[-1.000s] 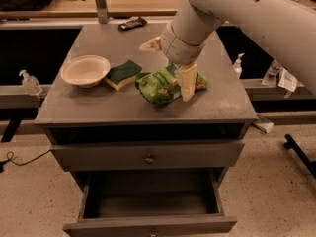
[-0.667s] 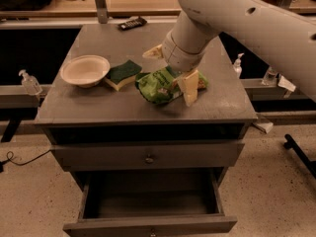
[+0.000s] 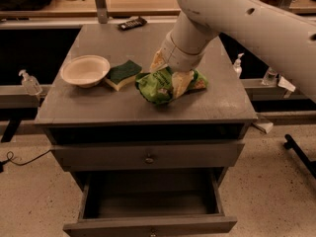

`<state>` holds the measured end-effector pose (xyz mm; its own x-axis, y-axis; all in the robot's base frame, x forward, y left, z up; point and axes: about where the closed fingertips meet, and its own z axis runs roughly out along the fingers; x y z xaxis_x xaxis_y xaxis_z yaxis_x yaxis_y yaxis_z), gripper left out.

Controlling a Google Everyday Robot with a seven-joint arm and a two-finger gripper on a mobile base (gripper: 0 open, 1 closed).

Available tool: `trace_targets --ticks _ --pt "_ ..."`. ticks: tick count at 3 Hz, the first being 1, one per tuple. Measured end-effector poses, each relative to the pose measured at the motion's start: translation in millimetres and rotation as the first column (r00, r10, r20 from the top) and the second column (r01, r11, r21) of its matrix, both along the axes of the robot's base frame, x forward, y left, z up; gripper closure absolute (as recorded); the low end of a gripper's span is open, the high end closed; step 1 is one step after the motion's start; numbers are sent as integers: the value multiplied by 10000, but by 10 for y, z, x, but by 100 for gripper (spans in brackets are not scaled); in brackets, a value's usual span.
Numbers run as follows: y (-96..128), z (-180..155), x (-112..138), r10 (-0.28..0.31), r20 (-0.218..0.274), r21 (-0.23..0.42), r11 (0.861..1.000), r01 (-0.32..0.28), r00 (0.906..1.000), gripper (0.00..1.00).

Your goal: Place green rice chip bag into middle drawer

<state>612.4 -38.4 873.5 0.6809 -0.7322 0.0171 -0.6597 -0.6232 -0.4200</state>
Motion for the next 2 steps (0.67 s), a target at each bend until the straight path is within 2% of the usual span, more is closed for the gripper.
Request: trace_targets --ticks 1,2 --pt "8 -6 -4 17 -9 -8 10000 -17 10000 64" --pt "22 3 -5 78 -32 -49 10000 -78 10000 93"
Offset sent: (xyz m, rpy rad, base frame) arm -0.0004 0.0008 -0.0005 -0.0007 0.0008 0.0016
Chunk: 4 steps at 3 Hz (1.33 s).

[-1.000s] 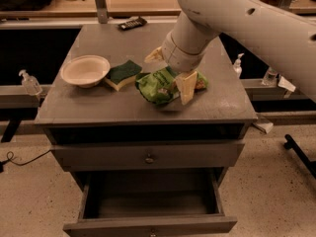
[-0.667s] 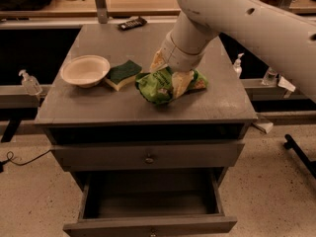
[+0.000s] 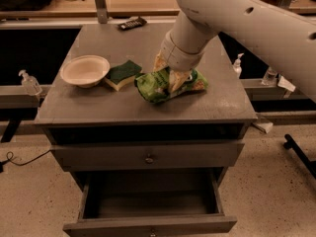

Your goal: Place green rice chip bag into middle drawer

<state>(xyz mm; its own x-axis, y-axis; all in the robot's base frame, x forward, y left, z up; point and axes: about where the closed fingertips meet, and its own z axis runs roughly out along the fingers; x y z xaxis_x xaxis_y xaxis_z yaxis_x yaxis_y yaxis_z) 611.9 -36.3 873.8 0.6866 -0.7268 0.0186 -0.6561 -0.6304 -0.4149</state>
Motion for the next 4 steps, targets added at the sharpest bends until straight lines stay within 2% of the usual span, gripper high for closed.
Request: trace_targets --ticks 1,2,3,4 --pt "54 138 28 433 -140 -328 9985 -437 9990 100" --pt "107 532 -93 597 -72 -718 9956 -601 9982 100" --pt "136 885 -303 452 152 -734 9963 -439 9989 100" --pt "29 823 -829 -620 291 -894 9939 644 9977 100"
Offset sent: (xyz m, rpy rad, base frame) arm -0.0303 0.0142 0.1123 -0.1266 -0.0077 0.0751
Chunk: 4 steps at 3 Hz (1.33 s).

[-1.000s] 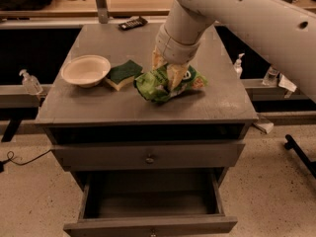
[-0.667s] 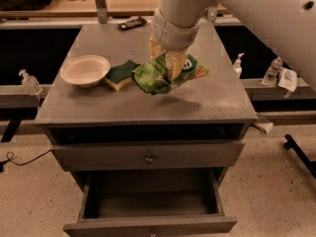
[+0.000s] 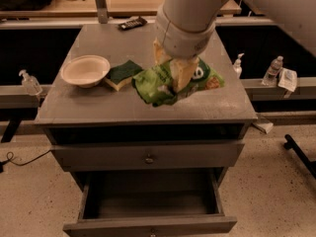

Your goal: Place green rice chip bag into middle drawer

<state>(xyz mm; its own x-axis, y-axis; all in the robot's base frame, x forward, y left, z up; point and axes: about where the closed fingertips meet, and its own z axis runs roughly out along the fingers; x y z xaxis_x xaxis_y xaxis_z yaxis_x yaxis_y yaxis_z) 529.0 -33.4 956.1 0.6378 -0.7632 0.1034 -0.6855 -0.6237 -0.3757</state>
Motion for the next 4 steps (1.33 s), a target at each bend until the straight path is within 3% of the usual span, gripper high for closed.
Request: trace_targets --ticks 1,2,3,4 --pt "-21 -168 -19 131 -337 -270 9995 -140 9993 100" --pt "-18 -142 -16 125 -286 -239 9996 -132 9995 100" --pt "19 -138 -208 -237 -550 -19 9997 237 9982 100" --pt "87 -173 -596 -909 -1158 414 9945 962 9891 100"
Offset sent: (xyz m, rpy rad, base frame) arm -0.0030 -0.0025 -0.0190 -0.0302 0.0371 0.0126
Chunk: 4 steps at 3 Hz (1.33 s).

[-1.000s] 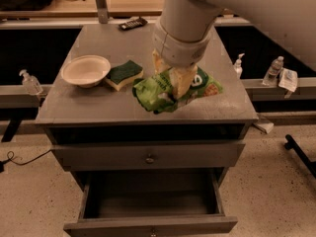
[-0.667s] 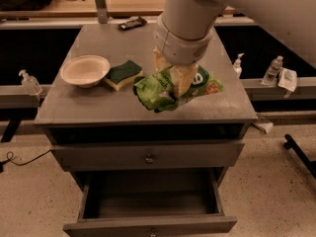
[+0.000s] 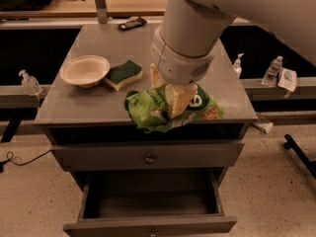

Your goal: Place green rice chip bag into middle drawer

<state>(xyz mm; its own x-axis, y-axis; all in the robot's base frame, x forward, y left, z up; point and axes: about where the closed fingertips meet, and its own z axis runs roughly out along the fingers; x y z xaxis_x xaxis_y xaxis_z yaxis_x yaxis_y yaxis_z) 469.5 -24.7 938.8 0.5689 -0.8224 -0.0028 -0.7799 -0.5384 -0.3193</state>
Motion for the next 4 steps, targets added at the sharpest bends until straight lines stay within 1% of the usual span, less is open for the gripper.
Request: trace_targets --ticks 1,2,3,4 --pt "28 -204 -337 -433 -712 794 9956 490 9965 100" --pt "61 -434 -552 -680 -1086 2254 9700 912 9918 100" --pt "43 -467 -894 -527 -1413 3655 9252 1016 9886 100" --pt "48 -465 -900 -491 -1412 3666 9252 982 9888 100"
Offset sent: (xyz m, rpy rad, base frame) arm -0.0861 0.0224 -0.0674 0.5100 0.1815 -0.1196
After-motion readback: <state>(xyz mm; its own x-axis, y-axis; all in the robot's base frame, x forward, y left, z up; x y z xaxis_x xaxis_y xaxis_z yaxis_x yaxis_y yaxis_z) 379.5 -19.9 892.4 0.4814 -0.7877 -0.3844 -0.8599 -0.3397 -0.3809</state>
